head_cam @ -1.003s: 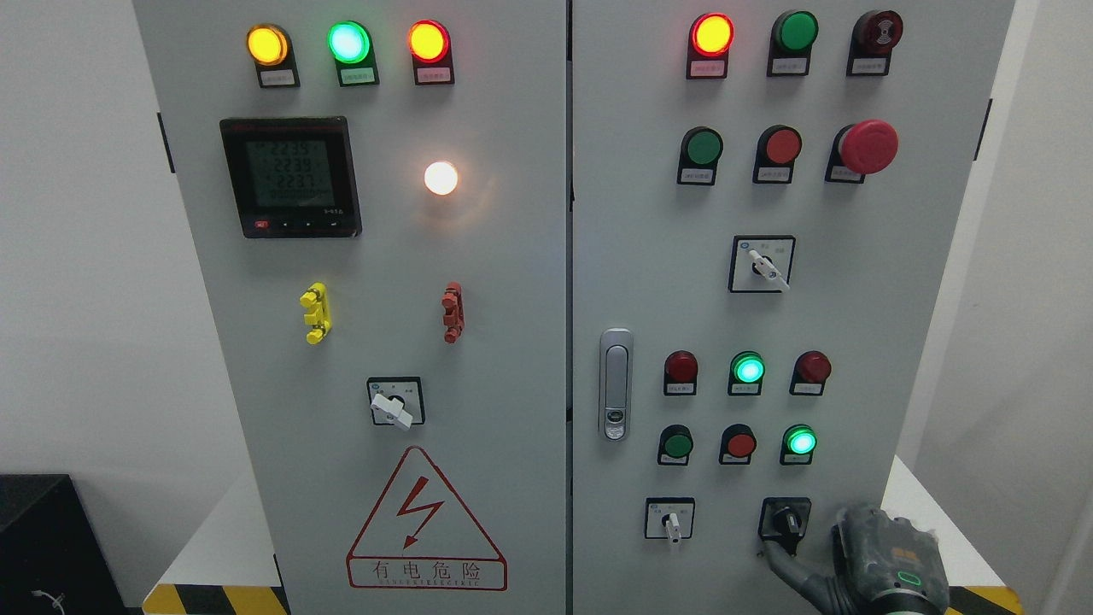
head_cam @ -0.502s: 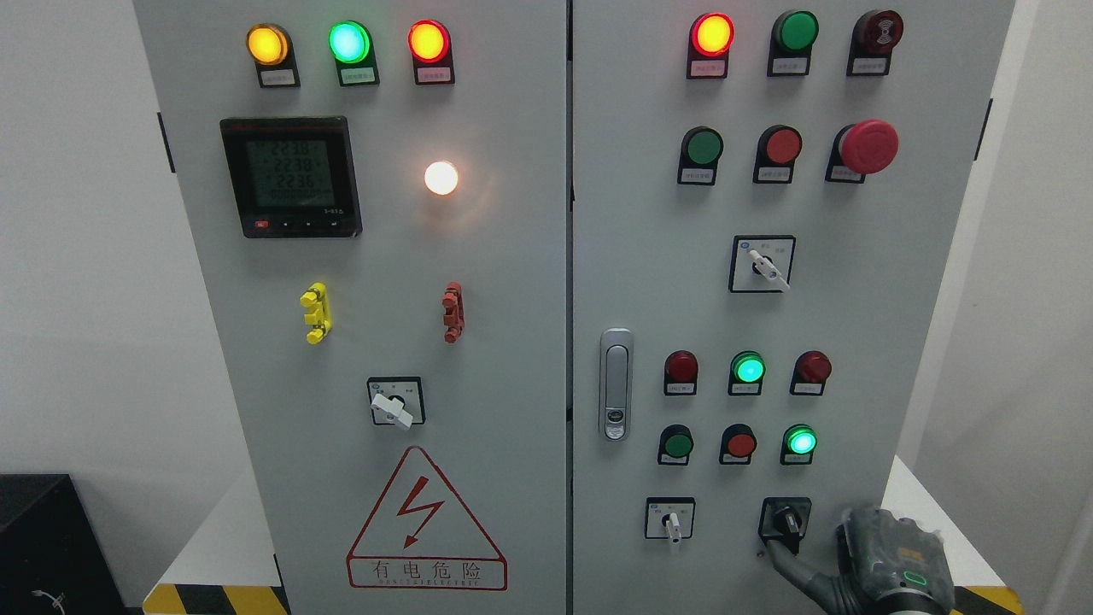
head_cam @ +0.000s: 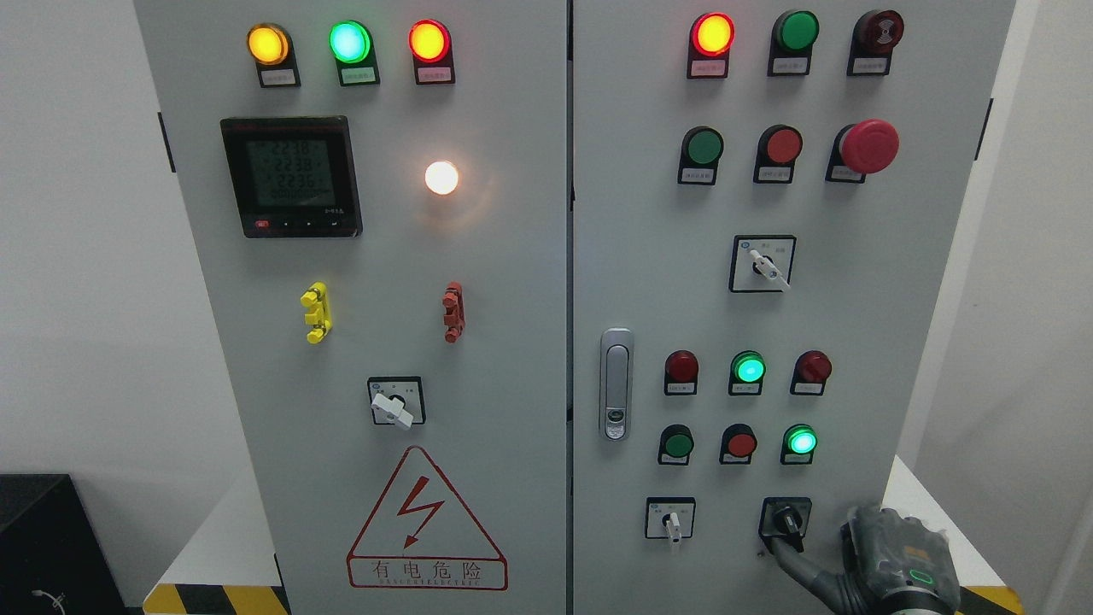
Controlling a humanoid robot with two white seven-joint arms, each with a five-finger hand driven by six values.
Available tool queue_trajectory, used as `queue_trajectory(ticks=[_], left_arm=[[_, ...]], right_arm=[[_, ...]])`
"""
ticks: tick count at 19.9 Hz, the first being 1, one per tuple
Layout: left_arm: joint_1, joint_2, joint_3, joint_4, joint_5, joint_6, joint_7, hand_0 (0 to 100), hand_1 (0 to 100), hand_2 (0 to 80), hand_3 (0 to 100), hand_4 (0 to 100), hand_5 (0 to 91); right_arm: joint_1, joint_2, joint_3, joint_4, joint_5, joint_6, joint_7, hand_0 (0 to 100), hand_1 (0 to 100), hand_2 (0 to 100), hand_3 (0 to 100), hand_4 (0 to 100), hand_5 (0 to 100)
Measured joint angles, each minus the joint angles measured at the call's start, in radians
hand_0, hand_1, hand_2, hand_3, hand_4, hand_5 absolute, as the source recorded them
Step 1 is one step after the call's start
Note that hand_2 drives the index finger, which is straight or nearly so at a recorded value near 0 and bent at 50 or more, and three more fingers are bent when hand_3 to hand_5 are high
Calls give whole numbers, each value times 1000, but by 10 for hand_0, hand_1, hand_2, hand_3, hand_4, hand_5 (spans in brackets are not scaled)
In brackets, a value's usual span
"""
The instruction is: Flip black knob to close circuit
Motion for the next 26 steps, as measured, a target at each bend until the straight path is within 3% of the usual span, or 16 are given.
queue_trajectory(ticks=[26], left_arm=[[0, 0, 0, 0, 0, 0, 0, 120, 556, 0, 0, 0, 0]], right_arm=[[-1, -10, -33, 0, -28, -2, -2, 66, 117, 920, 1000, 905, 881]])
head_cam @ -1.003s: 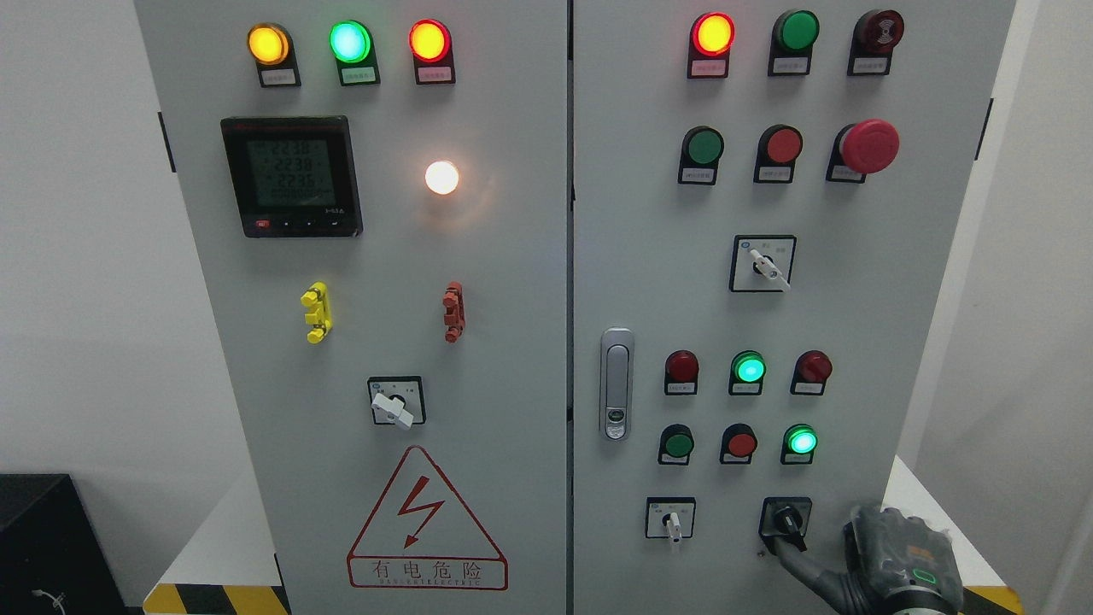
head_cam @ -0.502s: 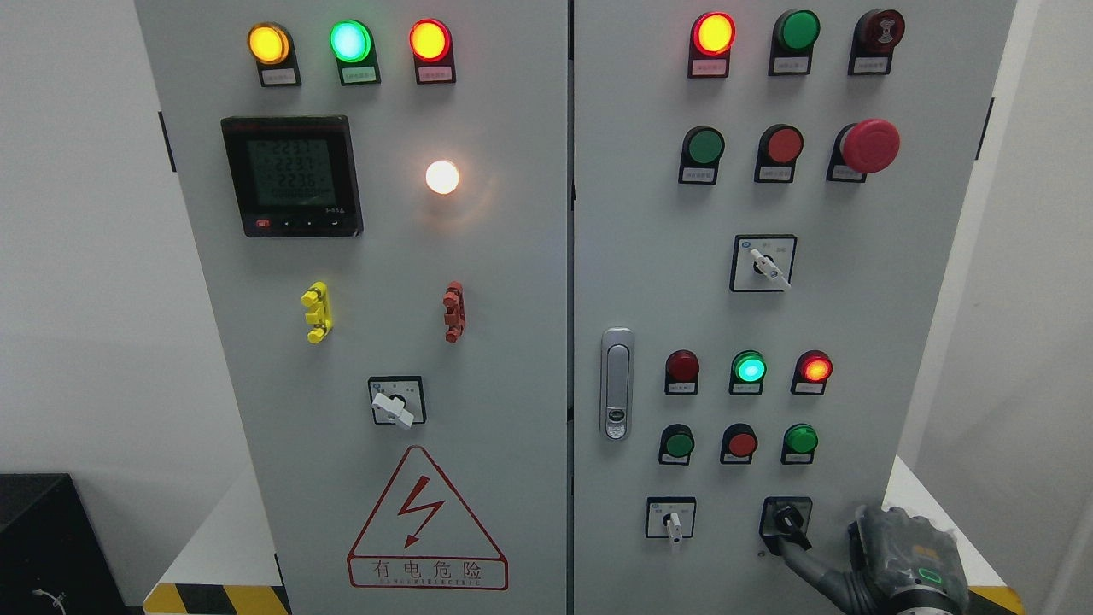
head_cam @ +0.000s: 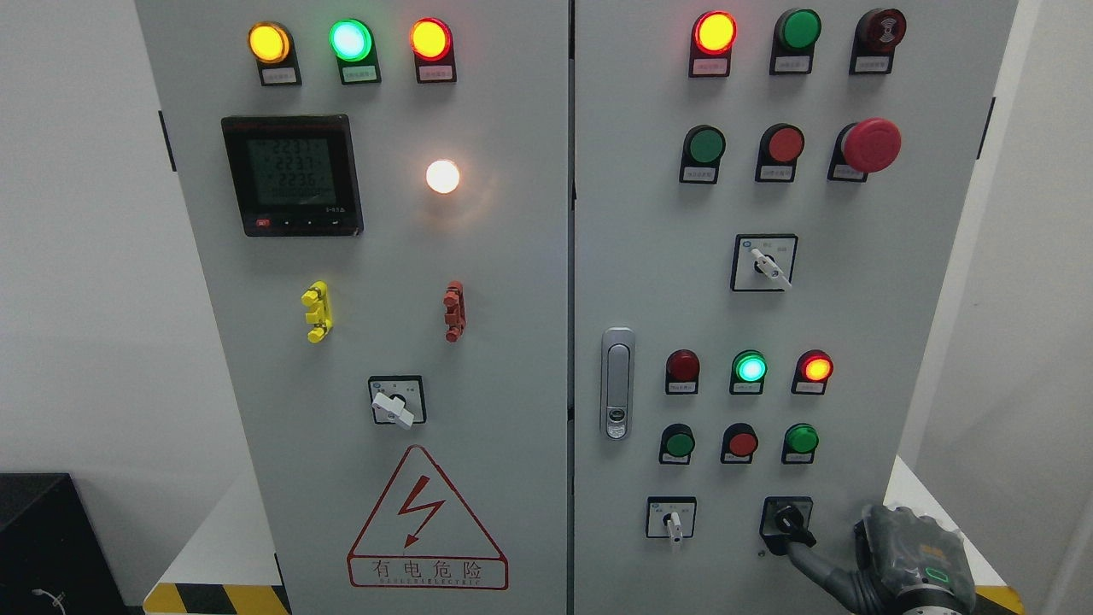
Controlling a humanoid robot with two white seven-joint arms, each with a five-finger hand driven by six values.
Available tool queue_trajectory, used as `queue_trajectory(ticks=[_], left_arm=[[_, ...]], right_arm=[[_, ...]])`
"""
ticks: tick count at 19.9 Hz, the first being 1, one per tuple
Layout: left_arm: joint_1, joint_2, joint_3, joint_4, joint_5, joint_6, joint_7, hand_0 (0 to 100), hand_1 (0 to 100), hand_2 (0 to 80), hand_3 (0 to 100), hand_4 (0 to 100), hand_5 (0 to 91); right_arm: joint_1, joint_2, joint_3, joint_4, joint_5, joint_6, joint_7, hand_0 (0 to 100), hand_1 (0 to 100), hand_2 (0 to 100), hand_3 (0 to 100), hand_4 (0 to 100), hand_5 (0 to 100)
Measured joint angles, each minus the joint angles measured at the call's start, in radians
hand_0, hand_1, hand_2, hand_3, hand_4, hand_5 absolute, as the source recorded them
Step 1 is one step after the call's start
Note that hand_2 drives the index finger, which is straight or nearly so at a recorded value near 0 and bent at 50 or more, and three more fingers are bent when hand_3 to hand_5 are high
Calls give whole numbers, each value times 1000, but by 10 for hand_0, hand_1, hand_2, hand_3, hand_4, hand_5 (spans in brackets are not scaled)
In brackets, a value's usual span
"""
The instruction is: Flip black knob to close circuit
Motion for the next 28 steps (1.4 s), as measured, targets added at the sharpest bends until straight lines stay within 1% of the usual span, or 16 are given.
queue_trajectory(ticks=[15, 25, 27, 28], left_arm=[[0, 0, 0, 0, 0, 3, 0, 120, 556, 0, 0, 0, 0], [0, 0, 0, 0, 0, 3, 0, 120, 556, 0, 0, 0, 0], [0, 0, 0, 0, 0, 1, 0, 120, 556, 0, 0, 0, 0], [0, 0, 0, 0, 0, 1, 0, 120, 556, 0, 0, 0, 0]], right_arm=[[3, -4, -4, -10, -24, 5, 0, 71, 119, 918, 1000, 906, 880], [5, -4, 10, -18, -29, 8, 0, 81, 117, 913, 1000, 905, 879], [5, -3, 14, -20, -29, 5, -5, 82, 116, 913, 1000, 905, 878], [5, -3, 16, -20, -29, 3, -15, 83, 116, 913, 1000, 905, 877]])
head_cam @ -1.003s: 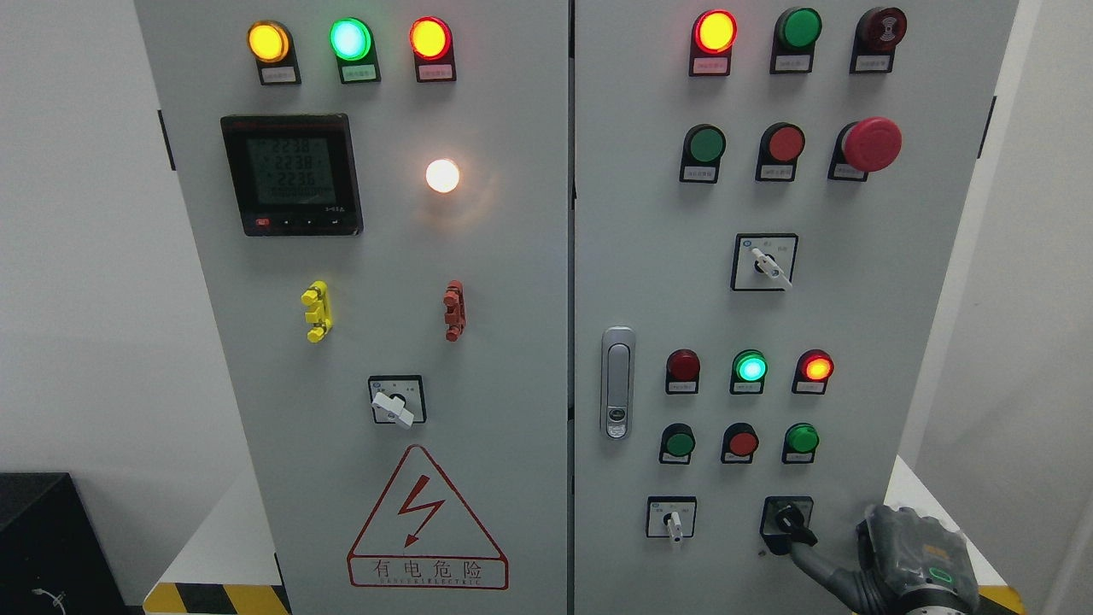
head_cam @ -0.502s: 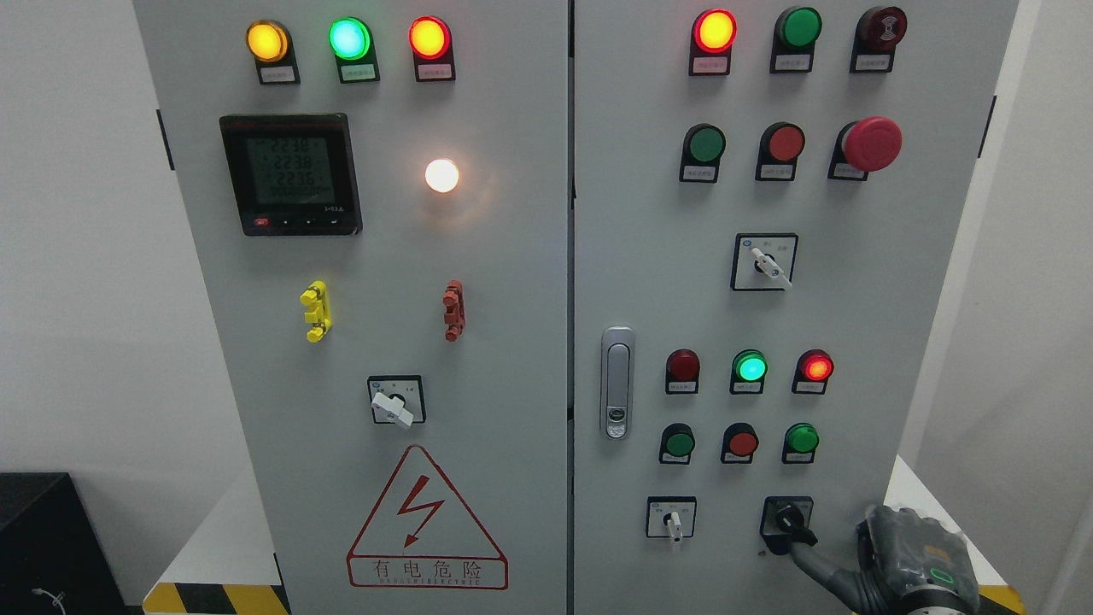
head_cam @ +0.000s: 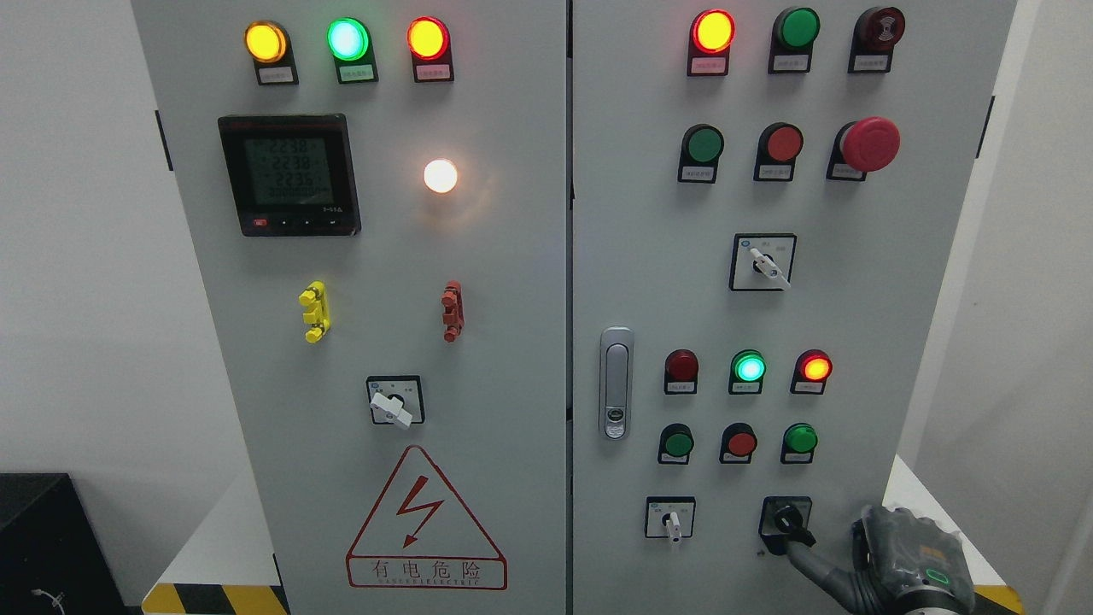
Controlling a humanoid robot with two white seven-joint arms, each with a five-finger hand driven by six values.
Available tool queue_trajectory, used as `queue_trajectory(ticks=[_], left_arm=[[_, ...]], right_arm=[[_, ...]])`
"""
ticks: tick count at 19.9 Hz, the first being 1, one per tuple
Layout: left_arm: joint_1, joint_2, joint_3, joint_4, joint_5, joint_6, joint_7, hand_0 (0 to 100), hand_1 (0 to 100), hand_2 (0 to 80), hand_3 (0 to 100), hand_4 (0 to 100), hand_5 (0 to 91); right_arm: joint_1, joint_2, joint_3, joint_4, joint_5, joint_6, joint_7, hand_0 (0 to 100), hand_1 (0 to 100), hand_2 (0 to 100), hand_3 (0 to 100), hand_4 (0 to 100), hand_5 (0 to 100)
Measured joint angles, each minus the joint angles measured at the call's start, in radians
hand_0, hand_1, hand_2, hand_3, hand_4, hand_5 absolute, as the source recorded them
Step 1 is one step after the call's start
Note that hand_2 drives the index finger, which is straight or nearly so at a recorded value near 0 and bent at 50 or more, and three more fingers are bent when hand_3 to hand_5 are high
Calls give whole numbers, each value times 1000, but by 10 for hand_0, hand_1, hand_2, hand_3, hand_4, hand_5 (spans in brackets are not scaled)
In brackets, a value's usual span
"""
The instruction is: Flip black knob to close circuit
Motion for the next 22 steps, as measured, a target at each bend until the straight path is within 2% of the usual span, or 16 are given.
queue_trajectory(ticks=[8, 22], left_arm=[[0, 0, 0, 0, 0, 0, 0, 120, 556, 0, 0, 0, 0], [0, 0, 0, 0, 0, -2, 0, 120, 556, 0, 0, 0, 0]], right_arm=[[11, 2, 20, -3, 1, -8, -41, 88, 119, 909, 1000, 905, 875], [28, 8, 48, -8, 1, -11, -40, 96, 121, 902, 1000, 901, 874]])
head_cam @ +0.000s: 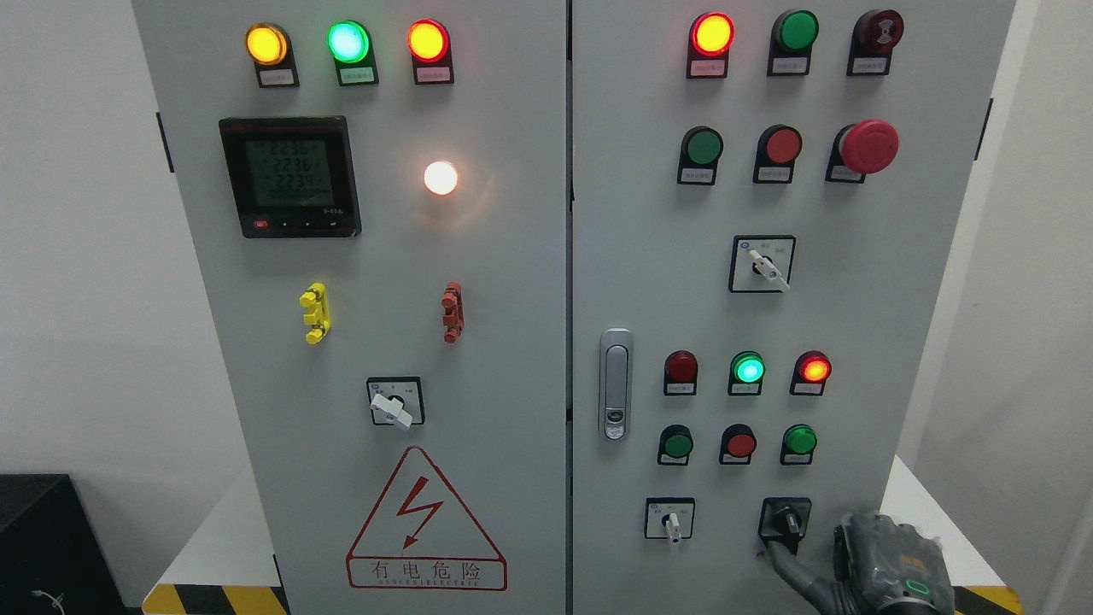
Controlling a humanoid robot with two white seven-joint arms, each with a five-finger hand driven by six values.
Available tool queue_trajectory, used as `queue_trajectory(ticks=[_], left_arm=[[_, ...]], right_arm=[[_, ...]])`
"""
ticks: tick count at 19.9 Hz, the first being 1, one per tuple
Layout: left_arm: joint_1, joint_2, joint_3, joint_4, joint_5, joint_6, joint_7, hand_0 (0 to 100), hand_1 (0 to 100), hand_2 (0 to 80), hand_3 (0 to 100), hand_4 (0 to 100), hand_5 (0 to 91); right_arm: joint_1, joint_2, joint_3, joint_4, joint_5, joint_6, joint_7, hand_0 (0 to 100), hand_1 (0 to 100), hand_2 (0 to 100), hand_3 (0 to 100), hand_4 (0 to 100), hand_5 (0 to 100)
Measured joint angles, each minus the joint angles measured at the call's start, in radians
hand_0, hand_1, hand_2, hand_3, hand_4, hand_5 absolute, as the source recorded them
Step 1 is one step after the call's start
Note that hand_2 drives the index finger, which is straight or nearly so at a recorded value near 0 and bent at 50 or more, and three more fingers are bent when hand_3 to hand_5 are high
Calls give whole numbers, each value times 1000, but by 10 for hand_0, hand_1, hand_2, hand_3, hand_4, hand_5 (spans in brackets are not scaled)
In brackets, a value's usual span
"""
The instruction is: Flip black knob to close circuit
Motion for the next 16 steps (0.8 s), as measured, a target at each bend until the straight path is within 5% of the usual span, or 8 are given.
queue_trajectory(ticks=[16], left_arm=[[0, 0, 0, 0, 0, 0, 0, 120, 556, 0, 0, 0, 0]], right_arm=[[65, 3, 16, -72, -32, -23, -21, 104, 115, 842, 1000, 862, 852]])
